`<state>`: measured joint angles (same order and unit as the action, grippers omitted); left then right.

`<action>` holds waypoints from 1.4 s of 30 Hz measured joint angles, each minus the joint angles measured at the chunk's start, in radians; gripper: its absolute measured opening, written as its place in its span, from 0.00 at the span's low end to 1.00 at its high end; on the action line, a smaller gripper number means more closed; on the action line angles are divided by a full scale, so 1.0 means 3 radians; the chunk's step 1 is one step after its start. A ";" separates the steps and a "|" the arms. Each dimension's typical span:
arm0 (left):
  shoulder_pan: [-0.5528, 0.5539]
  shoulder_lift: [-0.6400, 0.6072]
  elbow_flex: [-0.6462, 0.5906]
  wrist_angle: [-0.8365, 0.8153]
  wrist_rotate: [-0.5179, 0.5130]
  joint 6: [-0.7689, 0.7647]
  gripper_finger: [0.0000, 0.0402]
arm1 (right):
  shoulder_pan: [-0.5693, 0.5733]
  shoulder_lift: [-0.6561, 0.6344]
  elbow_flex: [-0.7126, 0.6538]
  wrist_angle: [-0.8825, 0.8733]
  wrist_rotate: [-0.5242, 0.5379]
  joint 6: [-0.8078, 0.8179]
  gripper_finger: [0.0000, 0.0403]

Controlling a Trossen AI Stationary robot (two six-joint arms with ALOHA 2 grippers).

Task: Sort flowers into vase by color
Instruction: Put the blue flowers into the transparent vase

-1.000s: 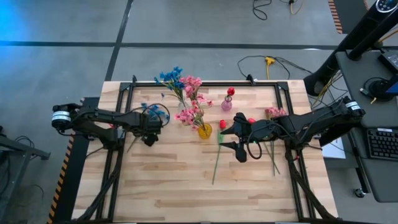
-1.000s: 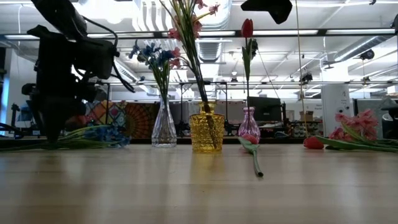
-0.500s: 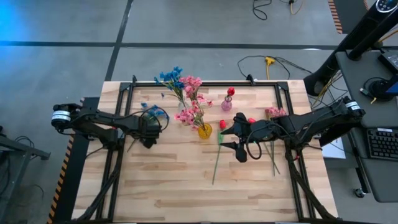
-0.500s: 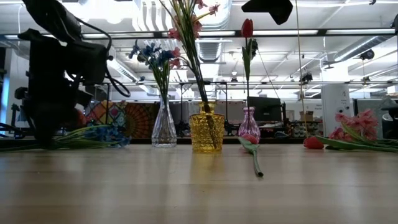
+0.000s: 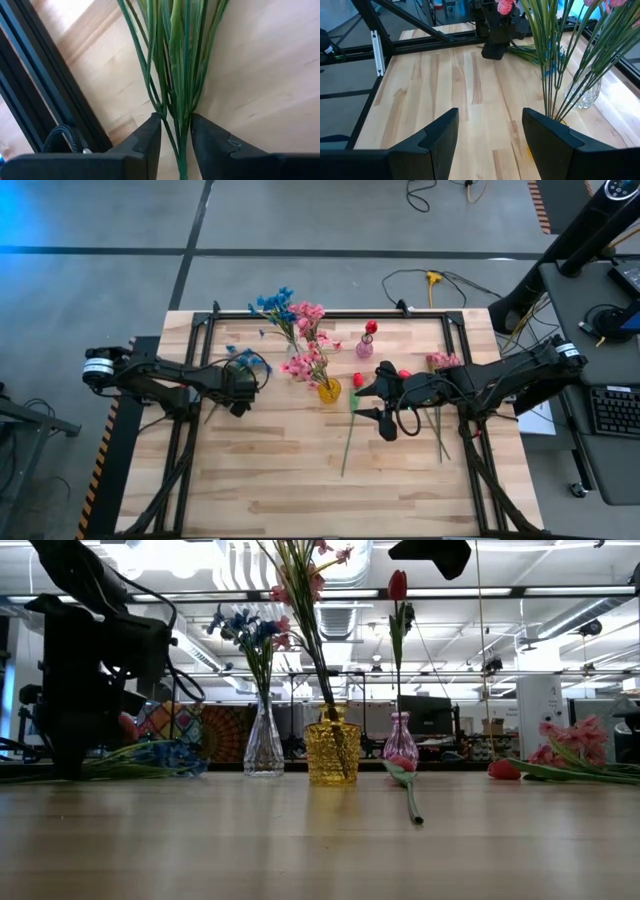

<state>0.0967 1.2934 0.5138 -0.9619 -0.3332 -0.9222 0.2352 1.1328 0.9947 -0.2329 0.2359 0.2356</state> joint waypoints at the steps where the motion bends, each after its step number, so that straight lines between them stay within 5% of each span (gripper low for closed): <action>1: 0.0000 0.0000 -0.0017 0.0013 -0.0001 -0.0015 0.21 | 0.0000 0.0000 0.0000 0.0000 0.0000 -0.0001 0.53; 13: -0.0001 -0.0004 -0.0075 0.0094 -0.0039 -0.0023 0.29 | 0.0001 0.0000 0.0000 0.0000 0.0000 -0.0004 0.53; 24: -0.0001 -0.0003 -0.0079 0.0217 -0.0007 -0.0041 0.02 | 0.0001 0.0000 0.0000 0.0000 -0.0001 -0.0010 0.53; 34: -0.0087 -0.0089 -0.0049 0.0259 -0.0149 -0.0131 0.00 | 0.0001 0.0000 0.0000 -0.0005 -0.0005 -0.0010 0.53; 42: -0.0372 -0.0579 0.0017 0.0239 -0.0319 -0.0293 0.00 | 0.0015 0.0000 0.0000 -0.0007 -0.0014 -0.0003 0.53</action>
<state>-0.0148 1.1198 0.5189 -0.8904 -0.4289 -1.0100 0.2398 1.1328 0.9947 -0.2350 0.2317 0.2348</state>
